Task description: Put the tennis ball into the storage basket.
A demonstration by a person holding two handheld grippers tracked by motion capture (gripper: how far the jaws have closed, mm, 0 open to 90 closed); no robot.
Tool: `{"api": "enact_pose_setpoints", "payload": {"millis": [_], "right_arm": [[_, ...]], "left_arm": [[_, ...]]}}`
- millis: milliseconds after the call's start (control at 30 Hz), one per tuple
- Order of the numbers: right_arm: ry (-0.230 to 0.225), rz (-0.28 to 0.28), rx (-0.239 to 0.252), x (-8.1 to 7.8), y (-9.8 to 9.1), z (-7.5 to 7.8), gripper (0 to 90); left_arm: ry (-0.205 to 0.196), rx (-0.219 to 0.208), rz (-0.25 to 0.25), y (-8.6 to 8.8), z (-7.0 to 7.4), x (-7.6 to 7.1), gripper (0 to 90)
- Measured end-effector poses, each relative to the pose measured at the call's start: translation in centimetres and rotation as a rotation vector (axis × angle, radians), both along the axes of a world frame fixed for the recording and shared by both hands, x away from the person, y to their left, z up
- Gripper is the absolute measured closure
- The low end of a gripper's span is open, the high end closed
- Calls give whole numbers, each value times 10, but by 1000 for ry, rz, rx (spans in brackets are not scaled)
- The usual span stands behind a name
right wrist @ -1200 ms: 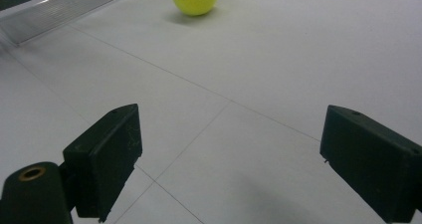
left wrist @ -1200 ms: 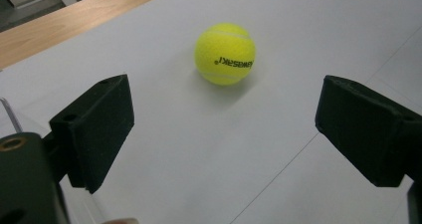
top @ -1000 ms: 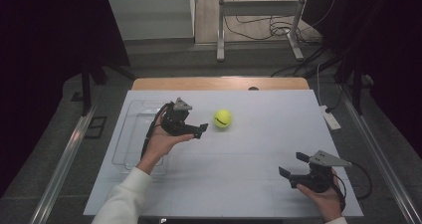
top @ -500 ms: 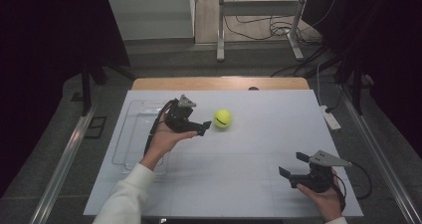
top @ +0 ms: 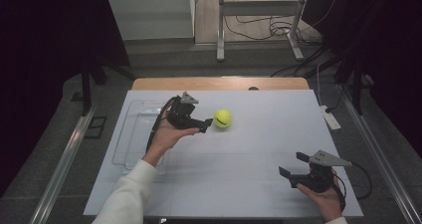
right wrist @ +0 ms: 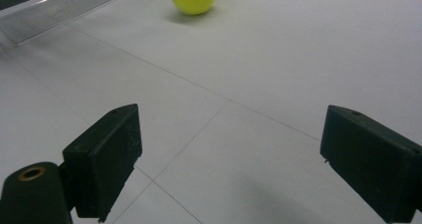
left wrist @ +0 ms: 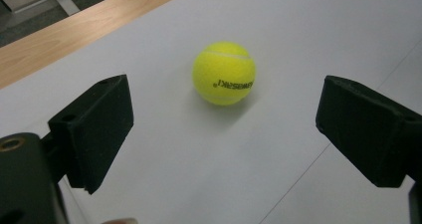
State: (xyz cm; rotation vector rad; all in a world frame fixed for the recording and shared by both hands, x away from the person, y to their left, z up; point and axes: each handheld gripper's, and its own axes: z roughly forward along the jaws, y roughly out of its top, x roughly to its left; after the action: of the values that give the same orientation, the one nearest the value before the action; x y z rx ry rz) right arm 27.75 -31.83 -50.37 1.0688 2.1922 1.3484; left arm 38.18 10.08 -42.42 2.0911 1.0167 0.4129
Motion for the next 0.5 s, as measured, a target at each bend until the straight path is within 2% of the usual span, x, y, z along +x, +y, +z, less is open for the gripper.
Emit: {"api": "enact_pose_setpoints", "payload": {"millis": [500], "right_arm": [[3,2,-2,1,0,-1,97]], "left_arm": [[17,7,4,-5,-2,12,92]]}}
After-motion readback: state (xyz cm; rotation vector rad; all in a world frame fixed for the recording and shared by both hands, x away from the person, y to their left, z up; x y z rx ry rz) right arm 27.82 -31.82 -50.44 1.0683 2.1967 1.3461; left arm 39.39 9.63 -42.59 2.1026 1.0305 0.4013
